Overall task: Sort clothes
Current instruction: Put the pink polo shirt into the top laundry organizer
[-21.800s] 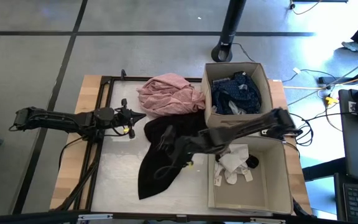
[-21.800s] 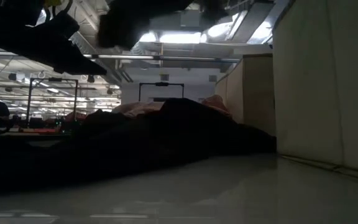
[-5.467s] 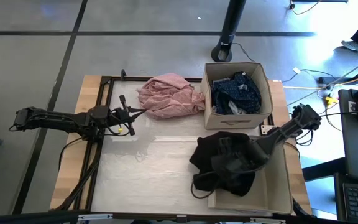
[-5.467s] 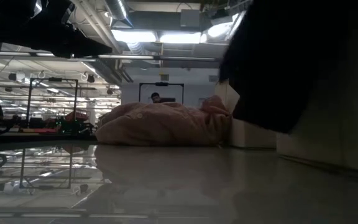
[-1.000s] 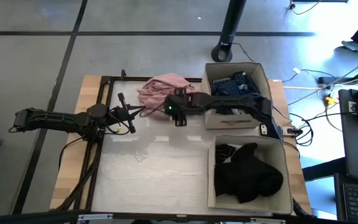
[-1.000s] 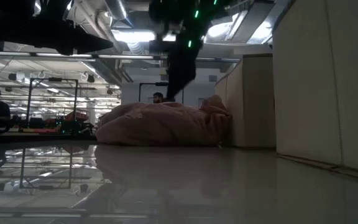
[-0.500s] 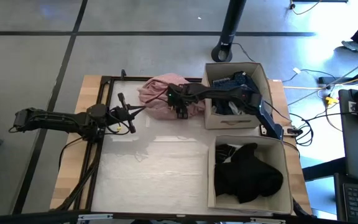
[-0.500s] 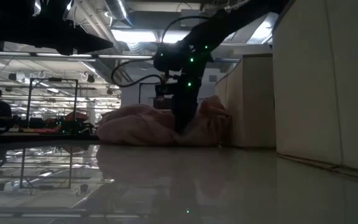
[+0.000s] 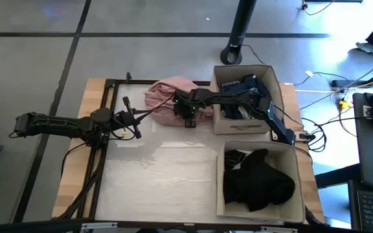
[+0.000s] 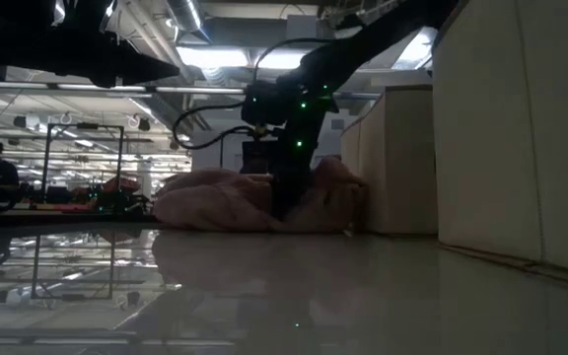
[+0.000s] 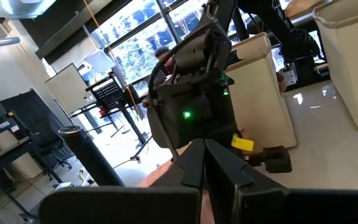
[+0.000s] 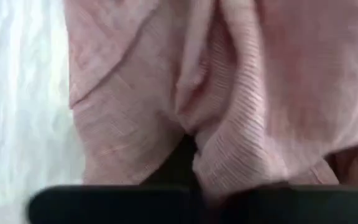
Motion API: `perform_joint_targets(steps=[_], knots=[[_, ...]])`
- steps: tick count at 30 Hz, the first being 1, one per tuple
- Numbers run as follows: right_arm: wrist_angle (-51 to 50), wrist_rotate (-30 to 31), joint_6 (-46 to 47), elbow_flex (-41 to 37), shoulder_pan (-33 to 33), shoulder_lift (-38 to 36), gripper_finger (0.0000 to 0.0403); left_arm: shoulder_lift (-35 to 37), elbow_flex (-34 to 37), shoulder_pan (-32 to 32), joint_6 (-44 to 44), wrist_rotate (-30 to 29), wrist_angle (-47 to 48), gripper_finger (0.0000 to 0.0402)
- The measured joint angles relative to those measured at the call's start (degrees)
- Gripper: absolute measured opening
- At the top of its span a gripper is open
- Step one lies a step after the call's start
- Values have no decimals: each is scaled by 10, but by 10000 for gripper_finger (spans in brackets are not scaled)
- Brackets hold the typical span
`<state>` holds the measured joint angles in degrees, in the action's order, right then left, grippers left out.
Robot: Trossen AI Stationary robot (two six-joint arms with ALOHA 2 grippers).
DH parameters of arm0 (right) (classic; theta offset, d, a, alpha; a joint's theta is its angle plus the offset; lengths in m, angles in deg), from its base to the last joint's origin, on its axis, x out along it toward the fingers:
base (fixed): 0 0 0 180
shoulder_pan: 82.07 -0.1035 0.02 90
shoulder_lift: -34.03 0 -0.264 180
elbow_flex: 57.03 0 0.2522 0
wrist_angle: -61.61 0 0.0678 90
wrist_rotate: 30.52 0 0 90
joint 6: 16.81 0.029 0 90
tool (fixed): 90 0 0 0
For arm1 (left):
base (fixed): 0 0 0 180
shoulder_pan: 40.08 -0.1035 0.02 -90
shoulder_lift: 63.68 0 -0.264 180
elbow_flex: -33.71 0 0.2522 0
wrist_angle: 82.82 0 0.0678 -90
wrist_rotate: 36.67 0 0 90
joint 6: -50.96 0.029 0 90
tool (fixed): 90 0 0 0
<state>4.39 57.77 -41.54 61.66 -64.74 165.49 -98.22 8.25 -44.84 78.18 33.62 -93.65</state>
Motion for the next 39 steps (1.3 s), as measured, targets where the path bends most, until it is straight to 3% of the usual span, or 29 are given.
perform_joint_targets(steps=[2, 6, 14, 26, 39], knots=[[-2, 6, -24, 0, -7, 2, 16, 0, 0, 0, 0, 0, 0, 5], [-15, 10, -56, 1, -26, 2, 34, 0, 0, 0, 0, 0, 0, 5], [-23, 62, -73, 12, -69, -25, 16, 0, 0, 0, 0, 0, 0, 5], [-56, 192, -108, 129, -118, -101, 14, 0, 0, 0, 0, 0, 0, 5], [-83, 305, -149, 249, -102, -161, 13, 0, 0, 0, 0, 0, 0, 5]])
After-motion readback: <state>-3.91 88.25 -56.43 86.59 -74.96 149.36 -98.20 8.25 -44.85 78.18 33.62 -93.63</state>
